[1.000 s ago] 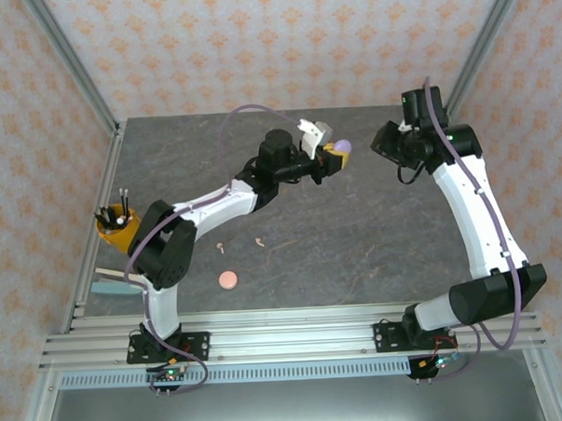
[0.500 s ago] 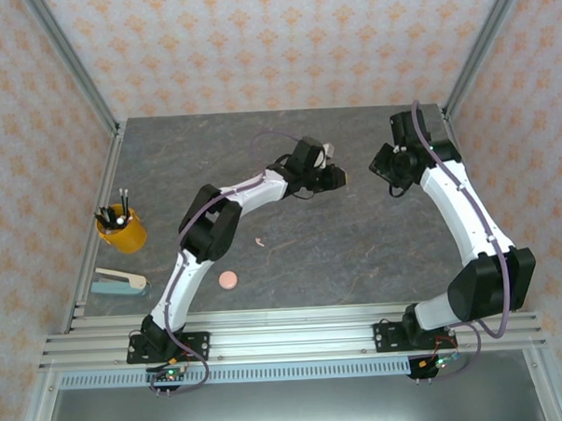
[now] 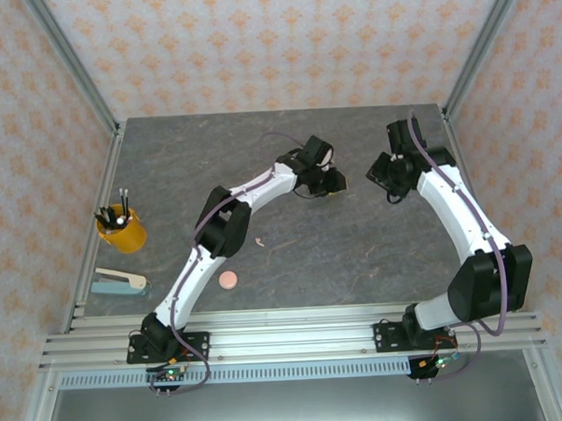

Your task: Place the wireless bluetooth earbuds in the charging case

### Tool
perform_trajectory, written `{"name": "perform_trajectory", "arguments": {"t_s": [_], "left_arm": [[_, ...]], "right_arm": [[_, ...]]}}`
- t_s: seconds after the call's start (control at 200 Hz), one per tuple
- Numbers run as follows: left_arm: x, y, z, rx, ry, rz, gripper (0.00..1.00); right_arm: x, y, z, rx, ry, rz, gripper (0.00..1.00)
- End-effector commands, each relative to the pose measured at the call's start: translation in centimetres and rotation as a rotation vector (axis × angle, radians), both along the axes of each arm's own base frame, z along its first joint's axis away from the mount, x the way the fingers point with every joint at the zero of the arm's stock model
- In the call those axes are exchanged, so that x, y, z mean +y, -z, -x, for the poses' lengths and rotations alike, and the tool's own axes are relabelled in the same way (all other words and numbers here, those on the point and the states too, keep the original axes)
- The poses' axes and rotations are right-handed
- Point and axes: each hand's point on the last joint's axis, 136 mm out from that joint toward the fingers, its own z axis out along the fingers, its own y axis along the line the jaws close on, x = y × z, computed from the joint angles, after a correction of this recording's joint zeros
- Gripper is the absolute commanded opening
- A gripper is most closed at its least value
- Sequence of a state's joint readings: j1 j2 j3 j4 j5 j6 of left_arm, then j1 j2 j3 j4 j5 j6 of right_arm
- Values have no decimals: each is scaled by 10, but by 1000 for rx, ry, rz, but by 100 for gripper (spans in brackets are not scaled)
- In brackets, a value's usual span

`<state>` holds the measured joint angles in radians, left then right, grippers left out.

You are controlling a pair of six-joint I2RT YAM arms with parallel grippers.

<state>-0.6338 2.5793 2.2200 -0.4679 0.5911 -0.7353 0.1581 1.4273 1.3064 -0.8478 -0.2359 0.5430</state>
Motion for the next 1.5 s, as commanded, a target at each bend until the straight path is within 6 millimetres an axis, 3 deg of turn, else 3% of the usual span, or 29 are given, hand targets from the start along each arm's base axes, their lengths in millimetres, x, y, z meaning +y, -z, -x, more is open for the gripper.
{"name": "perform_trajectory", "arguments": {"t_s": [0.0, 0.175, 0.35, 0.405, 0.435, 0.55, 0.581, 0.696, 0.816, 0.826, 0.896, 0.911, 0.946, 1.071, 1.186, 1.371, 1.496], "left_arm": [[15, 12, 0, 49, -21, -58, 28], [26, 13, -2, 46, -21, -94, 38], [43, -5, -7, 11, -28, -129, 65], [50, -14, -9, -5, -31, -138, 68], [55, -20, -9, -12, -36, -144, 75], [73, -47, -10, -63, -53, -159, 78], [79, -57, -11, -84, -63, -159, 88], [108, -96, -9, -161, -107, -169, 92], [151, -133, 0, -242, -171, -201, 93], [154, -137, 1, -250, -176, -204, 97], [184, -150, 8, -283, -224, -235, 100], [192, -163, 11, -306, -240, -230, 100], [208, -173, 16, -324, -273, -240, 100], [269, -193, 33, -367, -398, -277, 100], [327, -201, 49, -370, -528, -300, 100], [428, -195, 76, -302, -827, -309, 100], [470, -187, 89, -250, -949, -297, 100]], "right_arm": [[-1, -5, 4, -20, 7, -2, 39], [-1, -9, 7, -26, 3, -3, 43], [2, -15, 10, -37, -8, 0, 54], [4, -16, 12, -38, -12, 3, 56], [6, -17, 13, -40, -16, 5, 58], [18, -18, 18, -42, -48, 20, 61], [22, -18, 20, -40, -58, 27, 61], [40, -14, 27, -35, -98, 53, 63], [70, -6, 35, -25, -166, 78, 64], [73, -5, 36, -23, -172, 81, 64], [98, 2, 42, -13, -231, 99, 64], [104, 3, 44, -12, -243, 102, 64], [118, 8, 47, -6, -277, 113, 64], [172, 21, 59, 15, -407, 158, 67], [223, 36, 73, 39, -532, 209, 69], [293, 61, 97, 100, -665, 284, 70], [328, 70, 108, 145, -672, 303, 70]]}}
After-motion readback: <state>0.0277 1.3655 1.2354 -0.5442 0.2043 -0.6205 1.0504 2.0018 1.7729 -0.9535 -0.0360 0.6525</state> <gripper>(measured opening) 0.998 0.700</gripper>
